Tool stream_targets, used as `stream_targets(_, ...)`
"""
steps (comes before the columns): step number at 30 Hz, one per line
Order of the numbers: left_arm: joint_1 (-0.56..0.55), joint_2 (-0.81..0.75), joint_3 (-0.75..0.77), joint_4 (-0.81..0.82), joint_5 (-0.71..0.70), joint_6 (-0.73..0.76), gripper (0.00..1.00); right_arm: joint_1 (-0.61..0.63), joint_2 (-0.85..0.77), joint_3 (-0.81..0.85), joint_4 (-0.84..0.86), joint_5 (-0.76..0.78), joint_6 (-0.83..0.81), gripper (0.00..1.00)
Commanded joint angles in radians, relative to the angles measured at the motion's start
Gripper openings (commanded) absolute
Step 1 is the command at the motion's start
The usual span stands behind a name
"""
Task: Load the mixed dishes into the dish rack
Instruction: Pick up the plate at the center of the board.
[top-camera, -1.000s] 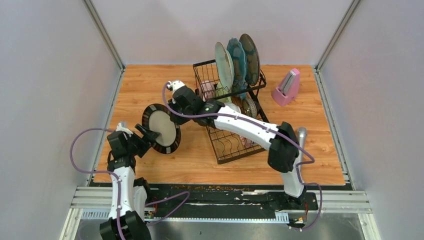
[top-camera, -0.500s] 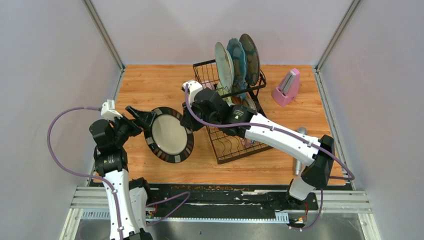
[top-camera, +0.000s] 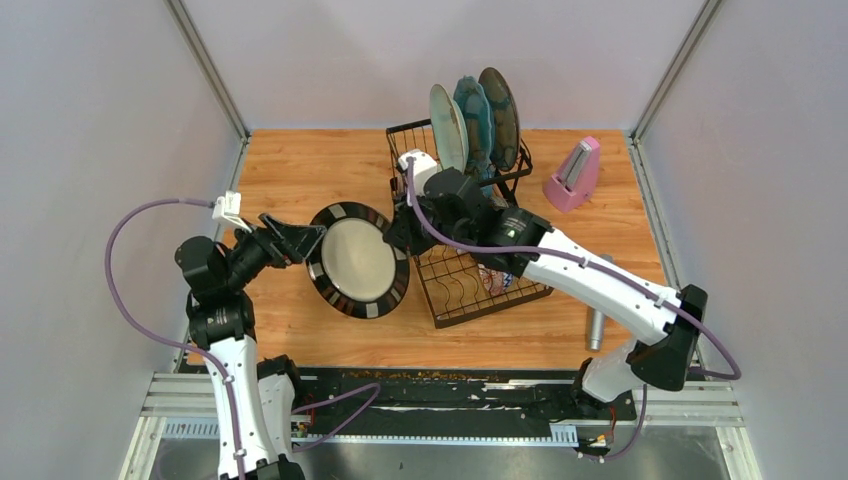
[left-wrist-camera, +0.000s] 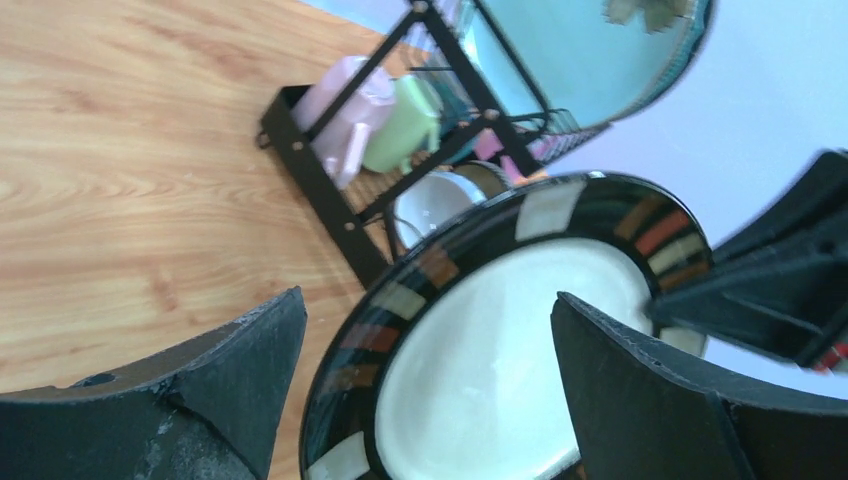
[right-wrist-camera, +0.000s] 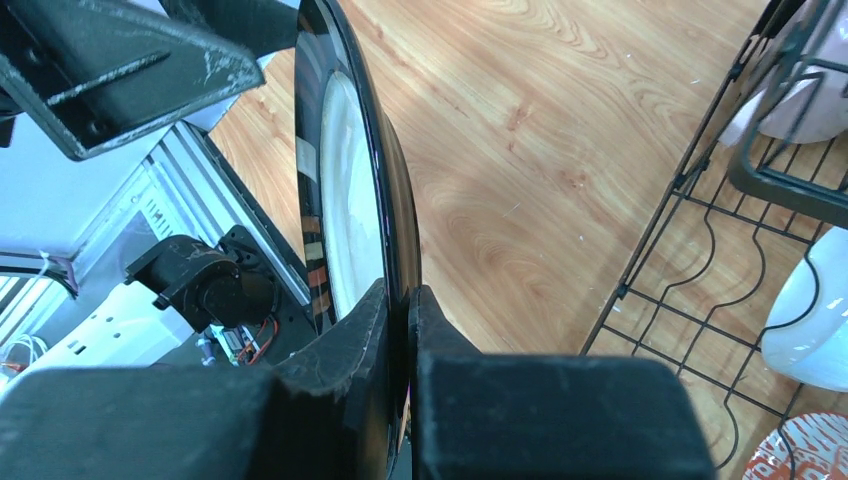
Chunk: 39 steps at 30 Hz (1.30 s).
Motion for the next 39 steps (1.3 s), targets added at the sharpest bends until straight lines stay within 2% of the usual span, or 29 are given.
stream_targets(1,-0.004,0.024,-0.005,0.194,0.202,-0.061,0.97,-0.042,-0.125,0.019,0.172,-0.075,0.036,0.00)
stream_targets(4,-0.009,0.043,-0.033,0.311,0.312,-0.128,0.94,-0.077,-0.149,0.014,0.174,-0.142,0.038,0.00)
stream_targets(10,-0.076,0.057,-0.041,0.408,0.371,-0.164,0.86,-0.186,-0.183,-0.003,0.189,-0.352,0.062,0.00)
stream_targets(12,-0.105,0.078,-0.035,0.420,0.393,-0.165,0.80,-0.217,-0.194,-0.013,0.203,-0.414,0.071,0.00)
stream_targets(14,-0.131,0.093,-0.032,0.440,0.407,-0.174,0.66,-0.238,-0.202,-0.020,0.209,-0.435,0.075,0.00)
stream_targets(17,-0.169,0.106,-0.021,0.453,0.426,-0.182,0.51,-0.265,-0.211,-0.034,0.221,-0.471,0.084,0.00)
stream_targets(20,-0.201,0.119,-0.003,0.456,0.427,-0.184,0.30,-0.275,-0.218,-0.051,0.258,-0.530,0.092,0.00)
stream_targets(26,-0.265,0.127,0.001,0.546,0.394,-0.250,0.01,-0.277,-0.219,-0.086,0.310,-0.623,0.093,0.00)
stream_targets(33,-0.314,0.126,-0.017,0.691,0.346,-0.361,0.00,-0.277,-0.219,-0.115,0.321,-0.638,0.081,0.01)
stream_targets(39,-0.346,0.172,-0.050,1.003,0.274,-0.563,0.00,-0.277,-0.213,-0.155,0.320,-0.616,0.111,0.16)
